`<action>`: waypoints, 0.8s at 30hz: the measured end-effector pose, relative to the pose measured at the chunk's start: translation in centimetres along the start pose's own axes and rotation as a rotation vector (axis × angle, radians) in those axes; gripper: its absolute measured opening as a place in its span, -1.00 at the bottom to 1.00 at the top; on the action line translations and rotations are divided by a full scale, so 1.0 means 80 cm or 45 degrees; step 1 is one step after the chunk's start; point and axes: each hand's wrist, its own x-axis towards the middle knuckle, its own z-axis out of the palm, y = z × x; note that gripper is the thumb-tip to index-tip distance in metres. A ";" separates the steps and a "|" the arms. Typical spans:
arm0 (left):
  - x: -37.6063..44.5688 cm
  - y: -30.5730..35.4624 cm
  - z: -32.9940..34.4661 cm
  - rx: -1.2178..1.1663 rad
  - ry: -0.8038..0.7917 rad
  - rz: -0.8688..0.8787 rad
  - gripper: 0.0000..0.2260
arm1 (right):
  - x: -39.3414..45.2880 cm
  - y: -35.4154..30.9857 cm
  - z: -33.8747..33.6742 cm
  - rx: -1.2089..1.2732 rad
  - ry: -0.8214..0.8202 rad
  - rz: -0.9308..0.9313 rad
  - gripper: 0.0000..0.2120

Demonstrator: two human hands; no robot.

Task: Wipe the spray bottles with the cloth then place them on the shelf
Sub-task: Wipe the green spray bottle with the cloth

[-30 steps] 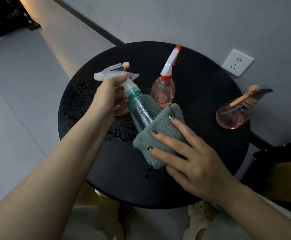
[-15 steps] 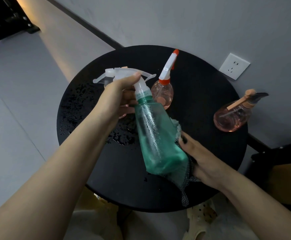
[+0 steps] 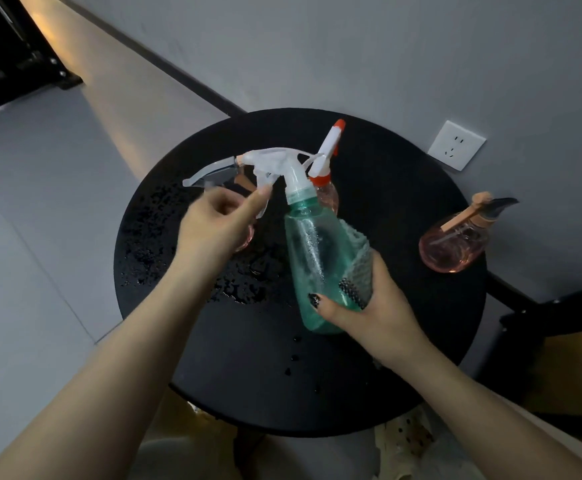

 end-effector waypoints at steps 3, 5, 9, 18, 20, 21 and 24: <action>-0.024 0.014 0.014 -0.072 -0.212 0.029 -0.67 | -0.003 -0.008 0.003 -0.367 0.129 -0.140 -0.15; -0.028 0.020 0.019 -0.236 -0.235 0.001 -0.71 | -0.004 -0.010 0.005 -0.527 0.175 -0.235 -0.13; -0.028 0.026 0.016 -0.423 -0.255 -0.034 -0.80 | -0.005 -0.005 0.004 -0.899 0.227 -0.448 -0.16; -0.012 0.030 0.019 -0.467 -0.247 -0.182 -0.78 | -0.005 -0.012 -0.003 -1.529 -0.061 -1.132 -0.31; -0.009 0.027 0.019 -0.442 -0.249 -0.206 -0.82 | -0.007 -0.012 -0.004 -1.574 -0.169 -1.198 -0.29; -0.009 0.027 0.018 -0.446 -0.253 -0.219 -0.83 | -0.008 -0.013 -0.004 -1.560 -0.210 -1.195 -0.28; -0.008 0.026 0.016 -0.417 -0.276 -0.230 -0.81 | -0.007 -0.018 -0.008 -1.464 -0.294 -1.084 -0.21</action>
